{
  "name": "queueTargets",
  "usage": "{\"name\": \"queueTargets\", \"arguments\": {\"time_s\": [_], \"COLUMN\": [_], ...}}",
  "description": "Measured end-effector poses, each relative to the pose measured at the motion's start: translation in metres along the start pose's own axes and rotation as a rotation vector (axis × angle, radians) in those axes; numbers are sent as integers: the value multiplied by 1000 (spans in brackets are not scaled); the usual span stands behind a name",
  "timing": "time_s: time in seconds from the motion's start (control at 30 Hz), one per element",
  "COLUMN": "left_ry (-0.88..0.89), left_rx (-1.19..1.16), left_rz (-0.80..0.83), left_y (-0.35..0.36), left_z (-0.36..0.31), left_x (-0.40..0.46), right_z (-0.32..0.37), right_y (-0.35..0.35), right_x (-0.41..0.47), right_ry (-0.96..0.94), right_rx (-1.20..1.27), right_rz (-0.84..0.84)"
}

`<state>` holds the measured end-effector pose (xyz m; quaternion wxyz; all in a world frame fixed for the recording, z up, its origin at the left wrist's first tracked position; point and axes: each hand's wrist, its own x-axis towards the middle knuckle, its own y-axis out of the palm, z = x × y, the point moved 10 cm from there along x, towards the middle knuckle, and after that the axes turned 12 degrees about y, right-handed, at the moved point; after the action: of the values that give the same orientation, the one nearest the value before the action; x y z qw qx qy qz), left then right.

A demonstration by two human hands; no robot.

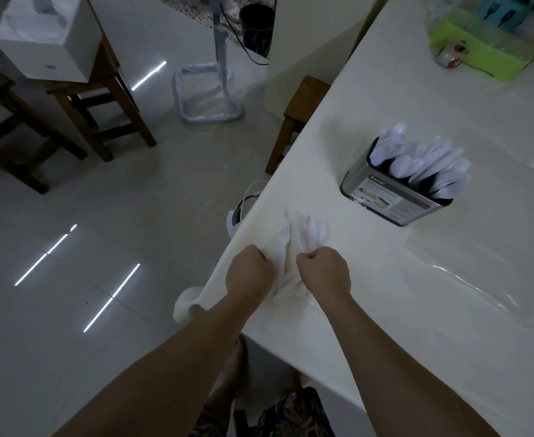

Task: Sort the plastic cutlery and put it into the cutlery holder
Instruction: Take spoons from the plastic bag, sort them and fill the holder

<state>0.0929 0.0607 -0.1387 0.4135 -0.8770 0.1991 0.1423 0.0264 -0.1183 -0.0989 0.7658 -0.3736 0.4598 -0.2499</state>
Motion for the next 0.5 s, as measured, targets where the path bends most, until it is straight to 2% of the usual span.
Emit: {"name": "queueTargets", "arguments": {"time_s": [0.17,0.37,0.5], "left_ry": [-41,-90,-128], "left_rx": [-151,-699,-804], "left_rz": [-77,-105,-118], "left_y": [-14,-10,-4], "left_z": [6,-3,-8], "left_x": [3,-3,2], "right_z": [-7,-10,-7], "right_y": [-10,3,5], "right_x": [-5,-17,-23], "right_ry": [-46,-72,-98], "right_rx": [134,231,202], "right_rz": [47,130,84]}}
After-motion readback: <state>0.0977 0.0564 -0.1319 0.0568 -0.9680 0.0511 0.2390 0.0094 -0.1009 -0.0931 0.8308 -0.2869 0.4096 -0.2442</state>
